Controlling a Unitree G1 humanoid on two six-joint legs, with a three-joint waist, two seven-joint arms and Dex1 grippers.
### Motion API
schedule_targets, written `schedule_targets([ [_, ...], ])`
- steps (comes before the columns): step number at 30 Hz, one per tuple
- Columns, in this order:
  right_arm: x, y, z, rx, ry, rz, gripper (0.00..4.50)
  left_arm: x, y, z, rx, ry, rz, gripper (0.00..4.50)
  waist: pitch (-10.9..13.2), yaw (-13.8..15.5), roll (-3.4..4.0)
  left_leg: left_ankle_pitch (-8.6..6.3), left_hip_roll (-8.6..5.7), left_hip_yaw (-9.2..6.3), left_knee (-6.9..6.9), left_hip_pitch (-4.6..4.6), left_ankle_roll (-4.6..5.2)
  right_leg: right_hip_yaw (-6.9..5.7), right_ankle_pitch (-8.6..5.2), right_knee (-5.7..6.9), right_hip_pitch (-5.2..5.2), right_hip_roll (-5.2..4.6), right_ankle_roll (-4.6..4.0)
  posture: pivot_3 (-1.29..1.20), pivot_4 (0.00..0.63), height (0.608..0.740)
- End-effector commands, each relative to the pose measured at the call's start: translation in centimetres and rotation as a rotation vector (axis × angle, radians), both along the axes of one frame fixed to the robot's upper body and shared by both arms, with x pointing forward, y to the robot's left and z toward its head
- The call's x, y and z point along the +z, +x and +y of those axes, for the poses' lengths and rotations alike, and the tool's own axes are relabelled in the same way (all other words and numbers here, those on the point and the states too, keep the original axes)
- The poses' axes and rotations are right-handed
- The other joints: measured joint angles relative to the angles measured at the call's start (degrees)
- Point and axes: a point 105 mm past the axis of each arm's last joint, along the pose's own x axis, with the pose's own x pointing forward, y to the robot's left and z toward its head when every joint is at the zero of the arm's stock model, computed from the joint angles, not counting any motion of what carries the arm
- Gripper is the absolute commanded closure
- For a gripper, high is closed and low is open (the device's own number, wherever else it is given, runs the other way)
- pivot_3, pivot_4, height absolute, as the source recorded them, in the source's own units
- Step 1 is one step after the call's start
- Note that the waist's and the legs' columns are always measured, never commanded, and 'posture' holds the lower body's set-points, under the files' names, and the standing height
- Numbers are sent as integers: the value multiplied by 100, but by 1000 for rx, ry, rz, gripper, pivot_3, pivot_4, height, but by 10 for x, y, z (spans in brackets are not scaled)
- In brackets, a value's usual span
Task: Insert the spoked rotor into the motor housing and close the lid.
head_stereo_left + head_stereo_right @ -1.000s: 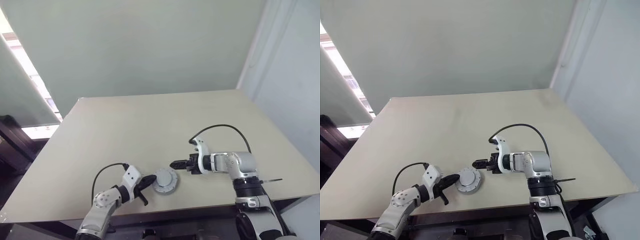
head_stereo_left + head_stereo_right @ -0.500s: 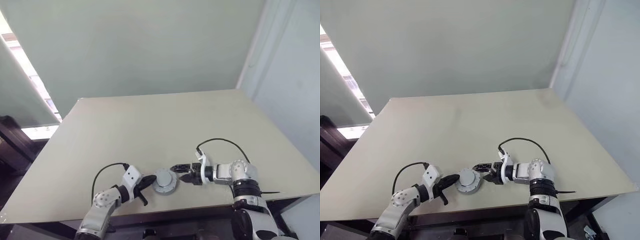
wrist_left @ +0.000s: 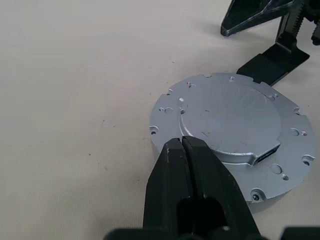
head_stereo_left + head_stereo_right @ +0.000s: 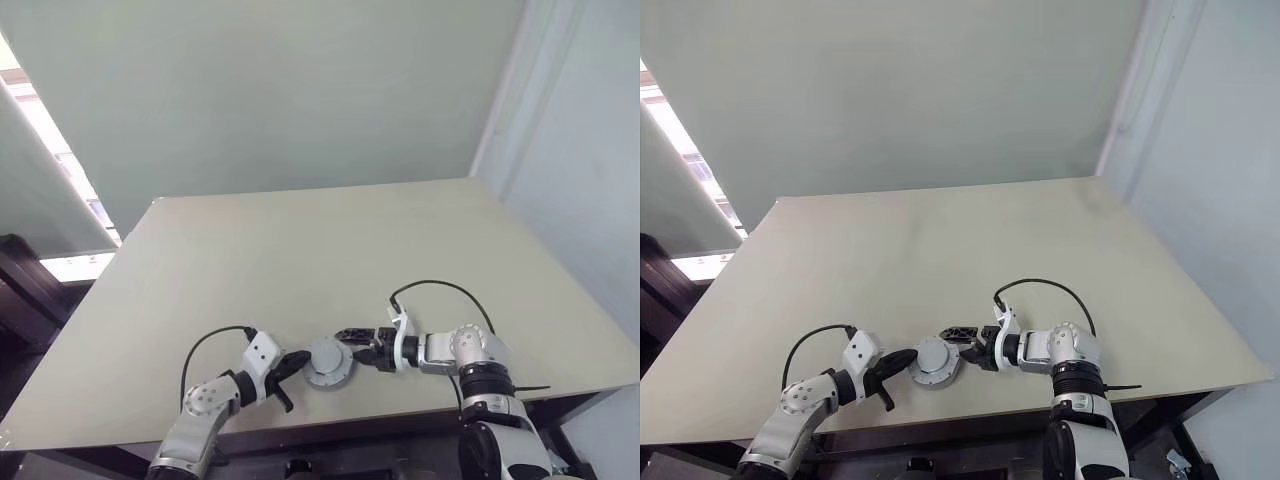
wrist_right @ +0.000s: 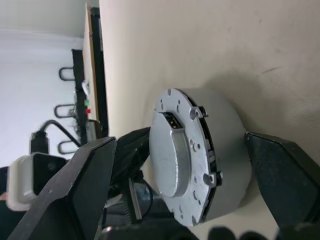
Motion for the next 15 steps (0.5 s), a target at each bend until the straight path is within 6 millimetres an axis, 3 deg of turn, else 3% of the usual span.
schedule_targets([
  [1, 6, -21, 32, 119, 80, 45, 32, -12, -12, -18, -81, 6, 55, 4500, -1, -1, 2, 0, 2, 0, -1, 1, 0, 0, 0, 0, 0, 1, 0, 0, 0, 740],
  [12, 3, -26, 30, 132, 69, 58, 32, -12, -11, -19, -79, 6, 52, 4500, -3, -1, 3, -1, 3, 1, -2, 1, 1, 1, 0, 1, -2, 2, 0, 0, 0, 740],
  [15, 4, -24, 29, 121, 85, 63, 591, -12, -11, -19, -79, 7, 50, 4500, -3, -1, 2, -1, 3, 1, -2, 0, 1, 0, 0, 1, -3, 3, 0, 0, 0, 740],
])
